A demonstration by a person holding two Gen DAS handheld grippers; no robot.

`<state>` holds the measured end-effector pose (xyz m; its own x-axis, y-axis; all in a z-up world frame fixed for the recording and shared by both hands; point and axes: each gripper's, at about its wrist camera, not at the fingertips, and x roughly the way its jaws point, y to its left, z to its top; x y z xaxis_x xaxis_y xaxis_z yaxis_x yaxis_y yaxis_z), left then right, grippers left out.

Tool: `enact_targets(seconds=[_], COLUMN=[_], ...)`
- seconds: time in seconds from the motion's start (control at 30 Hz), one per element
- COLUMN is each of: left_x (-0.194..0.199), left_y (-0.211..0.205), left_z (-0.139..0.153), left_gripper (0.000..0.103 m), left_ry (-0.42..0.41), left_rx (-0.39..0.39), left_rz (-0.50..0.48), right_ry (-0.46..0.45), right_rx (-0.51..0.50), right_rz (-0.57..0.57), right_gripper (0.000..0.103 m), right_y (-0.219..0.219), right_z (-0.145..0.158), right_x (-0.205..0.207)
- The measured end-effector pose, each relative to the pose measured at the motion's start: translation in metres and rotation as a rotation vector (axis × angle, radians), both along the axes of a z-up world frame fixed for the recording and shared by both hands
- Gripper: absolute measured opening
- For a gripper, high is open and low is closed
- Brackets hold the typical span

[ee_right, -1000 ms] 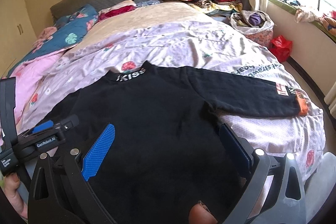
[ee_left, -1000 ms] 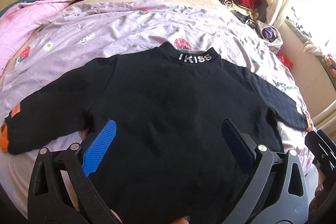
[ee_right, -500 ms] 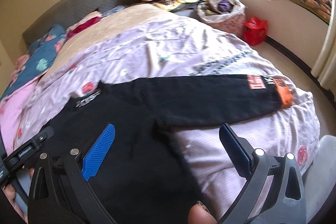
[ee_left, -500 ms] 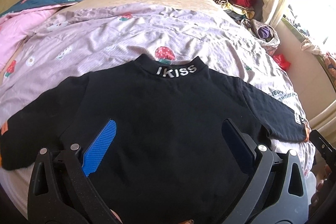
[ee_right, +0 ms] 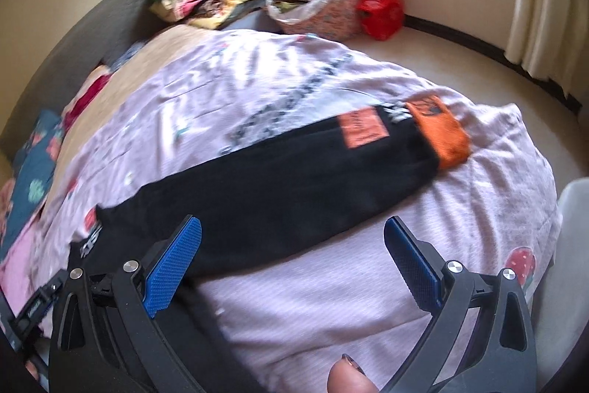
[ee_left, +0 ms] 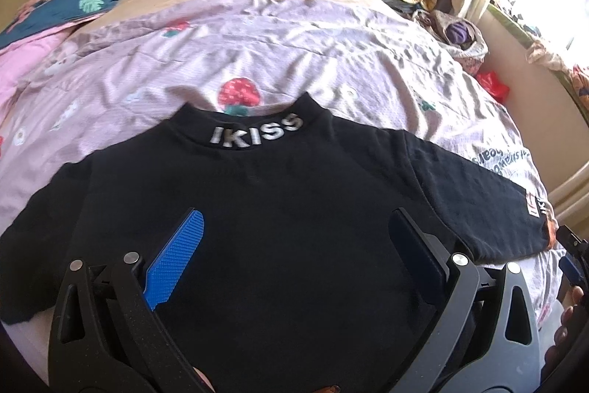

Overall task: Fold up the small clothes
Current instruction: 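Move the right gripper to the orange sleeve cuff and close on it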

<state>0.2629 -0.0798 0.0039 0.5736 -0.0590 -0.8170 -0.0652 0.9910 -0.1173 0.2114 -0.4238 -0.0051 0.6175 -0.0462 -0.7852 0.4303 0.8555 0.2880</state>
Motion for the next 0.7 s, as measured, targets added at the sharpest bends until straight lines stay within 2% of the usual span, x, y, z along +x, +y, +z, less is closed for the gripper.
enact_targets(seconds=[0.17,0.3,0.47,0.6,0.67,0.7], left_x=[0.014,0.021,0.033,0.039,0.041,0.041], left_y=[-0.016,-0.02,-0.018,-0.013,-0.01,-0.009], left_z=[-0.014,-0.023,-0.037,-0.044,-0.046,-0.047], left_gripper=[0.095,0.095,0.095,0.095,0.095,0.095], left_ry=[0.027,0.035,0.059,0.06,0.062,0.06], left_rx=[-0.009,-0.036,-0.026,-0.011,-0.009,-0.005], left_rz=[-0.031,-0.027,0.003,0.028,0.037,0.04], right_ry=[0.03,0.049,0.057,0.057,0.023,0.007], right_rx=[0.049,0.097,0.159,0.172,0.189,0.192], right_rz=[-0.066,-0.115,-0.18,-0.253,-0.278,-0.287], right_gripper=[0.099,0.099,0.097,0.074,0.062,0.047], right_y=[-0.035,-0.061,-0.09,-0.11,-0.117,-0.119], right_z=[-0.023,-0.04,-0.059,-0.072,-0.073,-0.072], right_x=[0.006,0.012,0.021,0.031,0.033,0.034])
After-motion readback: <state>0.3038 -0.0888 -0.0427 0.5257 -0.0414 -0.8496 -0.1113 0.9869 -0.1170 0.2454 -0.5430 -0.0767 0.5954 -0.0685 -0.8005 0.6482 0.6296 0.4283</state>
